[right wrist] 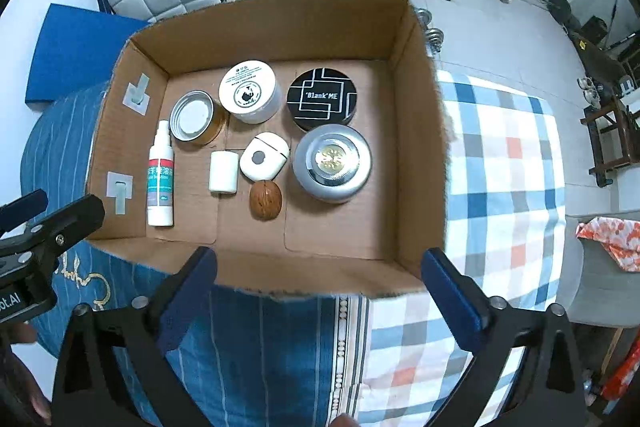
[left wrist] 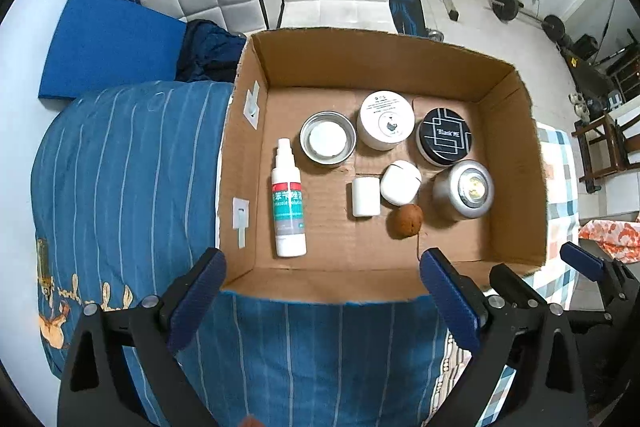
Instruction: Organize rigid objects
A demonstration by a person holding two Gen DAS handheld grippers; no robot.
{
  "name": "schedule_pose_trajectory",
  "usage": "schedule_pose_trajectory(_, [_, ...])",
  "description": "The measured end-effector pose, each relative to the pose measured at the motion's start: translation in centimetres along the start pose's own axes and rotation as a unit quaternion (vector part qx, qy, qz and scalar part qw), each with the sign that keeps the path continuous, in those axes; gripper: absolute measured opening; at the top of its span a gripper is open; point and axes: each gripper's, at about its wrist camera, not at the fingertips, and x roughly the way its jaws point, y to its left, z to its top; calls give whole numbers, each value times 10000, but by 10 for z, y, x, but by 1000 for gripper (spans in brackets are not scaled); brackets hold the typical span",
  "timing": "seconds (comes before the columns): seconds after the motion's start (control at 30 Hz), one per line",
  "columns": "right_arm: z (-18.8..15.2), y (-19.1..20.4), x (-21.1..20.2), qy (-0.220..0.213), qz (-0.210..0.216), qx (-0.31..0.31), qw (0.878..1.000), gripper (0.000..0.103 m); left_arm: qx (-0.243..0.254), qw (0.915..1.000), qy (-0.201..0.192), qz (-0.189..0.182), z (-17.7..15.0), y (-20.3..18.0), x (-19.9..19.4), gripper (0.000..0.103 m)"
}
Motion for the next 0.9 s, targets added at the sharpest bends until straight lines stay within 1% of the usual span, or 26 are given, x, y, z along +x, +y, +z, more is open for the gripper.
schedule_pose_trajectory(0.13, [-9,-8,-18,-146,-91,70,9998,103,-42,9999,-139,23,-11,0,-18,100])
schedule_pose_trajectory(0.27, [-19,-15,-36,-299,-47,148,9994,103,-88,9992,-377,57,-25,-1,-42,99])
schedule_pose_trajectory(0.37, [-31,-19,-57,-469,18,177,9987,103,-89,9982,-584,46,-37,-4,-64,100])
schedule_pose_trajectory(0.53, [-64,-26,-108,-851,85,223,9961,103,-3,9938,-1109,91,-70,-14,-119,100])
schedule_pose_trajectory(0.6, [-76,-28,-129,-1003,78,191,9947,103,18,9920,-1263,42,-85,-15,-141,100])
schedule_pose_trajectory(0.67, [-90,-30,-150,-1136,52,160,9934,103,33,9912,-1327,23,-98,-16,-159,100])
schedule_pose_trajectory(0.83, [-124,-40,-199,-1363,230,210,9902,103,33,9884,-1516,32,-124,-17,-195,100])
schedule_pose_trajectory(0.9, [-135,-42,-215,-1446,262,224,9889,103,15,9873,-1590,-54,-135,-18,-210,99])
